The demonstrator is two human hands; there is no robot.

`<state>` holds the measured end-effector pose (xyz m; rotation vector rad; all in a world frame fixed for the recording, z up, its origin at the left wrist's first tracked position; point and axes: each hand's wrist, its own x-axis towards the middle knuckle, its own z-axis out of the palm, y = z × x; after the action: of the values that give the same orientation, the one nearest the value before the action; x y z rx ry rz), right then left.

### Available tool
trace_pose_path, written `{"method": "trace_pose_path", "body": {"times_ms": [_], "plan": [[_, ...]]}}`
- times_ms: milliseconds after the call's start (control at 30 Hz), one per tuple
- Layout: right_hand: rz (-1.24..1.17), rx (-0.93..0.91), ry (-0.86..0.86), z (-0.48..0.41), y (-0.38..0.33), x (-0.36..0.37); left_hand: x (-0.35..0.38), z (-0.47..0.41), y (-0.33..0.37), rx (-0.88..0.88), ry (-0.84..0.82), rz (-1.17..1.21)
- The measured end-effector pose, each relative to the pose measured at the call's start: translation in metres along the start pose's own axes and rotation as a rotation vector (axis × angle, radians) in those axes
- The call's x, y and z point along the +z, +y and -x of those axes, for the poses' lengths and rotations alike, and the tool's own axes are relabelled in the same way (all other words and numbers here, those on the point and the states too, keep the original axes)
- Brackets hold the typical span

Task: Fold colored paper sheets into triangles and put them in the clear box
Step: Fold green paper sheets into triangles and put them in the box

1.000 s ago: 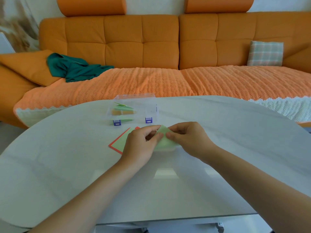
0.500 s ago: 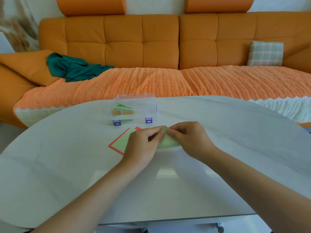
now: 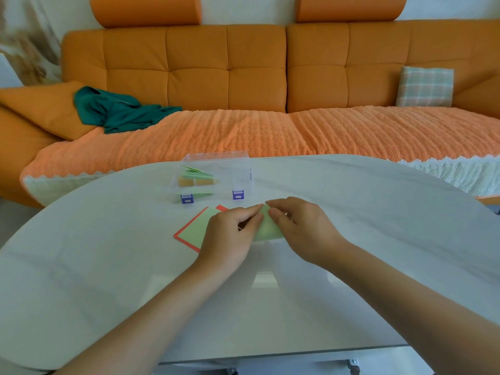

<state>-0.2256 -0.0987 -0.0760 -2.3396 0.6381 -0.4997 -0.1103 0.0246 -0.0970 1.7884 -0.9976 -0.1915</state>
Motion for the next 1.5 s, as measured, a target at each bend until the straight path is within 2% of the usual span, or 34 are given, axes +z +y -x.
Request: {"method": "trace_pose_path", "body": {"times_ms": [167, 267, 367, 433, 500, 600, 767, 967, 1100, 1233, 1367, 1500], "plan": [[-0.108, 0.086, 0.053, -0.003, 0.000, -0.003, 0.002, 0.002, 0.003, 0.004, -0.023, 0.025], [-0.127, 0.153, -0.017, -0.005, 0.002, -0.005, 0.002, 0.003, 0.002, -0.012, -0.079, -0.029], [-0.126, 0.226, -0.095, -0.006, 0.006, -0.003, 0.001, -0.001, -0.003, -0.029, -0.168, -0.192], [-0.127, 0.267, -0.120, -0.007, 0.010, 0.000, -0.001, -0.002, -0.007, 0.039, -0.174, -0.350], [-0.095, 0.294, -0.127, -0.009, 0.013, 0.002, -0.005, -0.002, -0.007, 0.199, -0.140, -0.446], [-0.030, 0.301, -0.132, -0.012, 0.014, 0.005, -0.009, 0.001, -0.005, 0.337, -0.189, -0.404], [0.148, 0.262, -0.107, -0.013, 0.011, 0.012, -0.008, 0.004, -0.010, 0.346, -0.398, -0.440], [0.425, 0.102, -0.062, -0.011, 0.007, 0.012, -0.010, 0.004, -0.006, 0.305, -0.453, -0.495], [0.497, -0.047, -0.023, -0.009, 0.011, 0.002, -0.011, 0.005, -0.003, 0.283, -0.464, -0.507], [0.593, -0.275, -0.136, -0.001, 0.014, -0.003, -0.012, 0.006, 0.000, 0.290, -0.470, -0.508], [0.611, -0.230, -0.223, 0.000, 0.013, -0.005, -0.013, 0.008, -0.002, 0.318, -0.478, -0.521], [0.615, -0.180, -0.252, -0.002, 0.013, -0.005, -0.015, 0.014, -0.002, 0.437, -0.485, -0.582]]}}
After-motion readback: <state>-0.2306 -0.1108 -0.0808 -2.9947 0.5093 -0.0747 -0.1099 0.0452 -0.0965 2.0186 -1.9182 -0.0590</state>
